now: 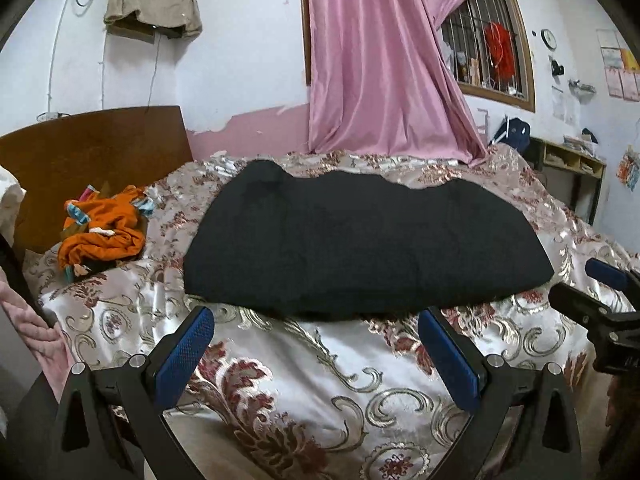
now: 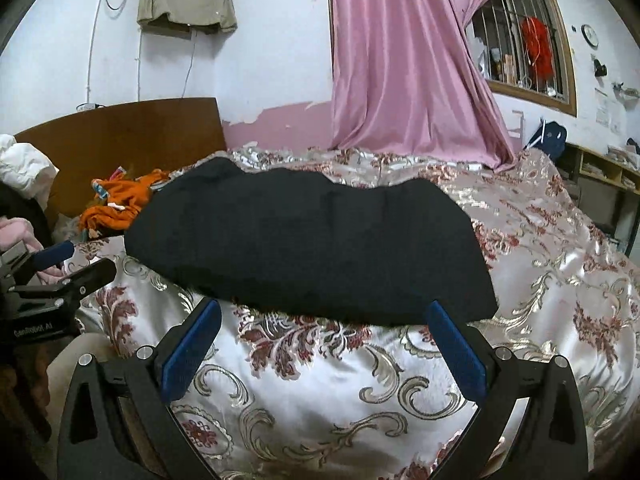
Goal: Fold large clothes
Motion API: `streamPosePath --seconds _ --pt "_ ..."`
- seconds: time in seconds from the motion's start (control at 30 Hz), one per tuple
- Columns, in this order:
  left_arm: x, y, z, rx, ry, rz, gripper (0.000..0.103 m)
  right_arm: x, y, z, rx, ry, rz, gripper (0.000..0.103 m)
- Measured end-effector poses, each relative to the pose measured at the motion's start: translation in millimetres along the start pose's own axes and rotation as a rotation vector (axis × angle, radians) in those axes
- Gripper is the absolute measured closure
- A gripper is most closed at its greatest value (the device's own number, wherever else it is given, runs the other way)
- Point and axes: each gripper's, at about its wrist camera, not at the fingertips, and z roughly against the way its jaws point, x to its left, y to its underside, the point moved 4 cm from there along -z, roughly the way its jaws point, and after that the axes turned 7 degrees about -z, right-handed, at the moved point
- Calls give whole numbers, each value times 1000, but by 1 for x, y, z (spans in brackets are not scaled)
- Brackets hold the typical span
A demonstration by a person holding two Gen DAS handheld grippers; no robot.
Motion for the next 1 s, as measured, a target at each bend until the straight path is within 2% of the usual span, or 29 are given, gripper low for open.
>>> streamPosePath --seconds 0.4,1.0 --pt "-2 8 -8 27 6 6 0 -2 5 -6 21 17 -11 2" --pt "-4 8 -5 20 1 -9 0 2 7 -9 37 10 -16 2"
